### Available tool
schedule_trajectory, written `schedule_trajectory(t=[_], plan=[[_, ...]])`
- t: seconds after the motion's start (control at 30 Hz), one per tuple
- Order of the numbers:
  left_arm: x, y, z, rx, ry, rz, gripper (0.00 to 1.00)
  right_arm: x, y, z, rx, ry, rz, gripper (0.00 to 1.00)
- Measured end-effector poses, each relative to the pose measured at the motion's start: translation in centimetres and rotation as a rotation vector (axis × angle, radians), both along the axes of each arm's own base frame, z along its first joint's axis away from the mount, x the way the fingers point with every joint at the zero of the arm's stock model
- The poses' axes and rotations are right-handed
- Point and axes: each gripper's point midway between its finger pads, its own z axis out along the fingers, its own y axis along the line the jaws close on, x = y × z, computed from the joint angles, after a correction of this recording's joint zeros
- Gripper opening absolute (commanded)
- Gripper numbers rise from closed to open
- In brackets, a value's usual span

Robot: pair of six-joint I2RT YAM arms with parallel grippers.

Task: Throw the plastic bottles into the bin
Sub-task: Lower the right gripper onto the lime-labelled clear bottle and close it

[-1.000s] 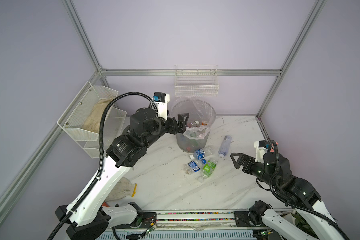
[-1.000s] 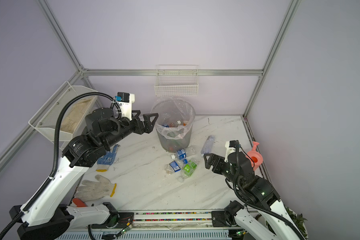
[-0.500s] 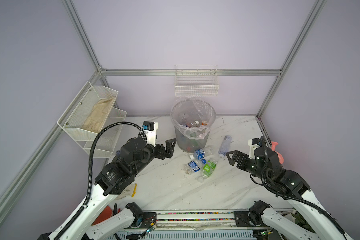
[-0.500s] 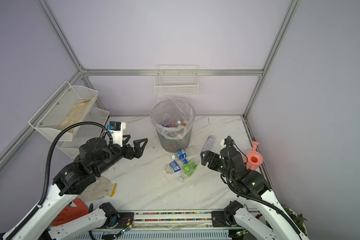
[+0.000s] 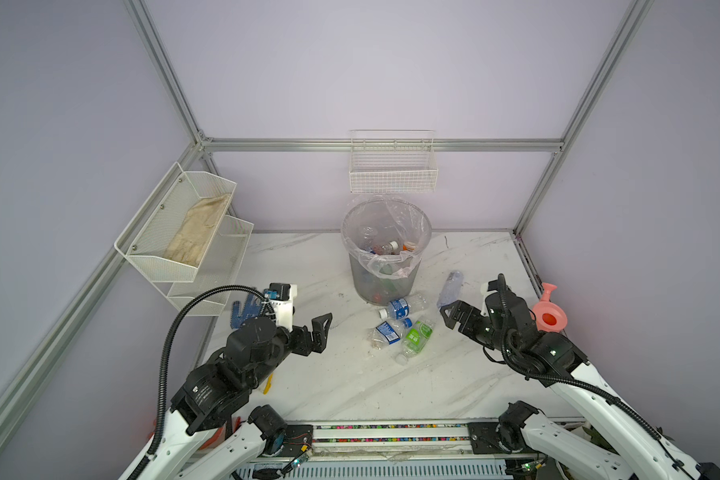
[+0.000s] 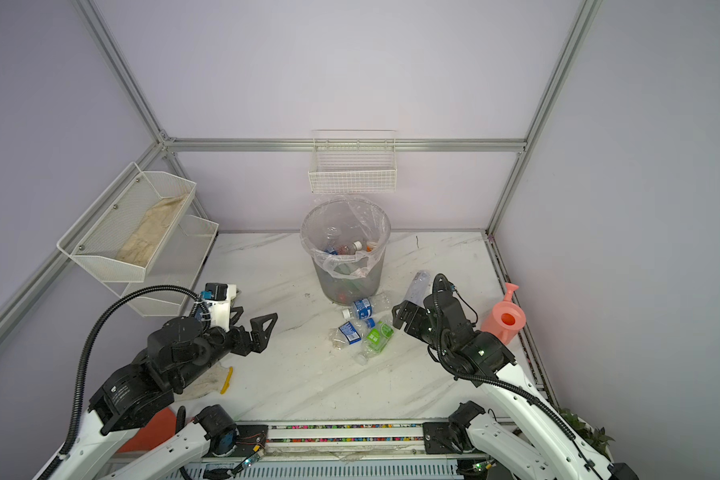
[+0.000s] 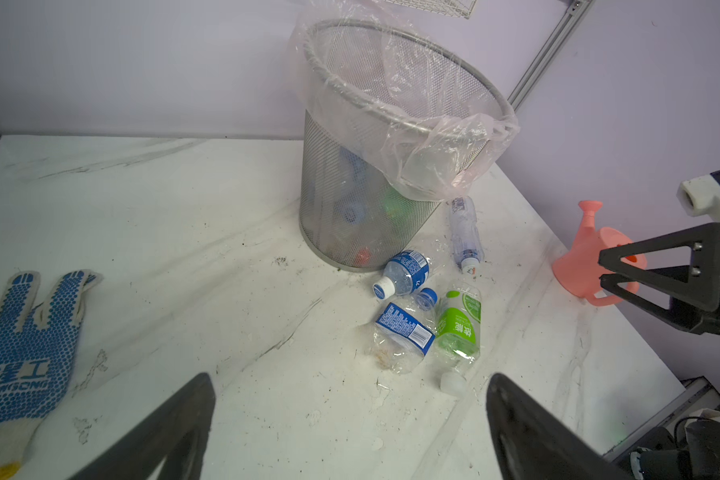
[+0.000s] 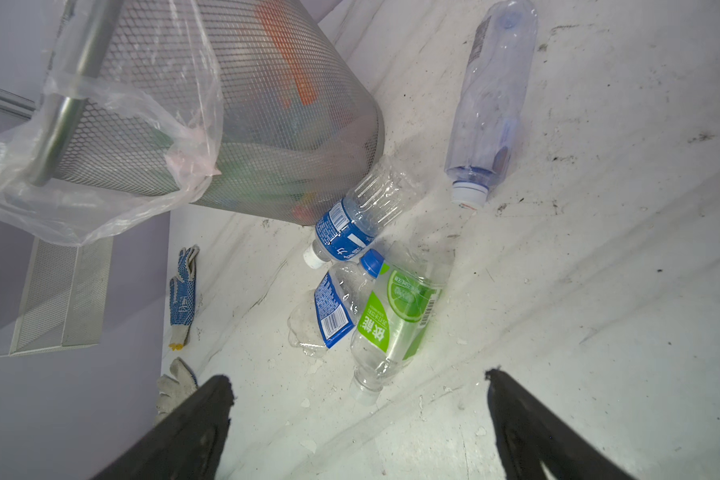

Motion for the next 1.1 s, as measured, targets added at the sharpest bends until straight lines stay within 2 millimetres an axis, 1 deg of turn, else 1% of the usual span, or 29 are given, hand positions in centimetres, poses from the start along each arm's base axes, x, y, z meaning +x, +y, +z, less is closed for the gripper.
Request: schedule_trajectory(t=[0.13,0.2,0.27,0.4,0.5,0.57,0.67,0.83,0.9,0.97,1.1], plan=[[-1.2,1.3,-1.6,-0.018,0.016,0.026,1.0,1.1,0.7,-2.1,-0.02,0.066,-0.019,0.97],[-1.9,2.0,-2.4,-0.025,0.029,0.043,1.0,1.6,1.0,-3.5,-0.038,0.109,-0.03,0.97],[-2.4,2.7,-2.9,-0.036,0.033,0.06,1.0,2.1,1.2,-4.9,-0.054,0.151,-0.051,0.97],[-3.3,3.8,-2.6,-0.071,0.009,0.087,1.0,2.8,1.3,-8.0,-0.103,0.242,-0.089,0.98],[-3.4,4.3,-2.6,-0.068,0.004,0.104,1.0,3.2,1.6,-9.9,-0.138,0.306,-0.103,0.97],[-3.3,4.5,-2.8,-0.058,0.005,0.117,1.0,3.5,1.8,-10.7,-0.15,0.333,-0.113,0.97],[-3.2,5.0,-2.8,-0.044,0.0,0.144,1.0,3.8,2.2,-11.4,-0.157,0.355,-0.122,0.97],[-3.0,5.7,-2.8,-0.029,-0.008,0.179,1.0,4.2,3.2,-11.6,-0.133,0.347,-0.12,0.97],[-3.0,5.9,-2.7,-0.027,-0.014,0.188,1.0,4.5,3.7,-12.0,-0.126,0.349,-0.122,0.97],[-3.1,6.1,-2.6,-0.031,-0.022,0.194,1.0,4.7,4.1,-12.8,-0.13,0.362,-0.124,0.97],[-3.2,6.4,-2.3,-0.041,-0.038,0.204,1.0,4.6,5.1,-15.0,-0.151,0.401,-0.12,0.97]])
